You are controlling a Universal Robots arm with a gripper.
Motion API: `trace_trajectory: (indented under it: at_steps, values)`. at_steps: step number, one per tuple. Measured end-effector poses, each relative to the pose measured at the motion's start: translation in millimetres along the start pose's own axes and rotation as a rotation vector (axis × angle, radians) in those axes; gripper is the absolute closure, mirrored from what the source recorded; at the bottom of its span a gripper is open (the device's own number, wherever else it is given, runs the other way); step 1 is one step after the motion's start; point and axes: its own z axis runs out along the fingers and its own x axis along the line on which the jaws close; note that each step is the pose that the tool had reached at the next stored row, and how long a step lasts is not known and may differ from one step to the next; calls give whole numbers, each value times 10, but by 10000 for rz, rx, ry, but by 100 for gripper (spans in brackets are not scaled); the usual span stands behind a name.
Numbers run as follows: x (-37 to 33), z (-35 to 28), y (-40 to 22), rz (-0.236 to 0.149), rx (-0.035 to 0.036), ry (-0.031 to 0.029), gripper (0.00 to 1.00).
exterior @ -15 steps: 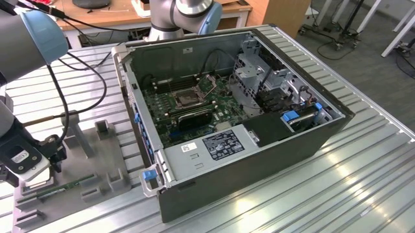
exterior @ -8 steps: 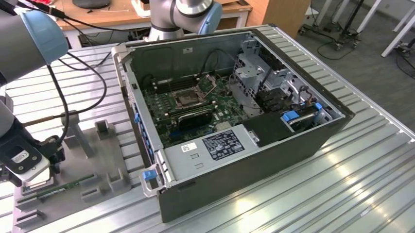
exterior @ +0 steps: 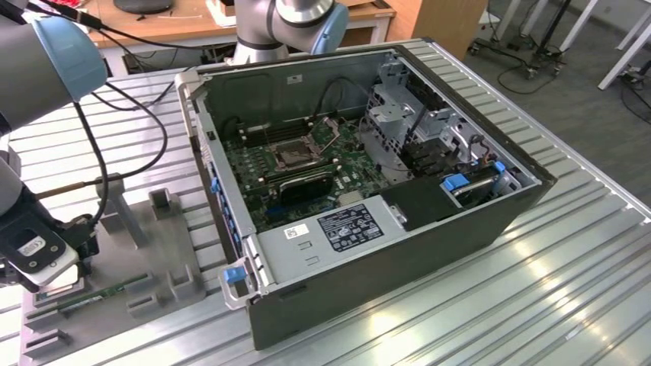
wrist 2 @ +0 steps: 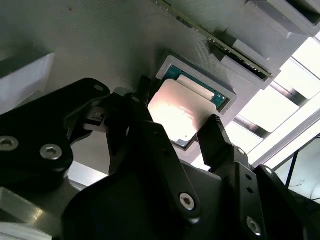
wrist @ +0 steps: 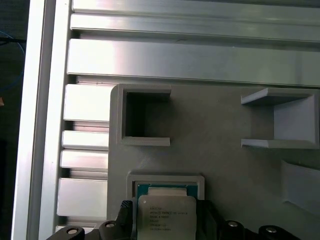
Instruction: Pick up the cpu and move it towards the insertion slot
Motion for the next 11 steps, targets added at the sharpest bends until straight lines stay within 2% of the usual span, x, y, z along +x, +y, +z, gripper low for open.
trace_trajectory:
  at_steps: [8, 11]
  values:
    - [0, 0, 0, 0, -2, -2, 35]
    - [0, -20, 1, 0, 0, 0, 35]
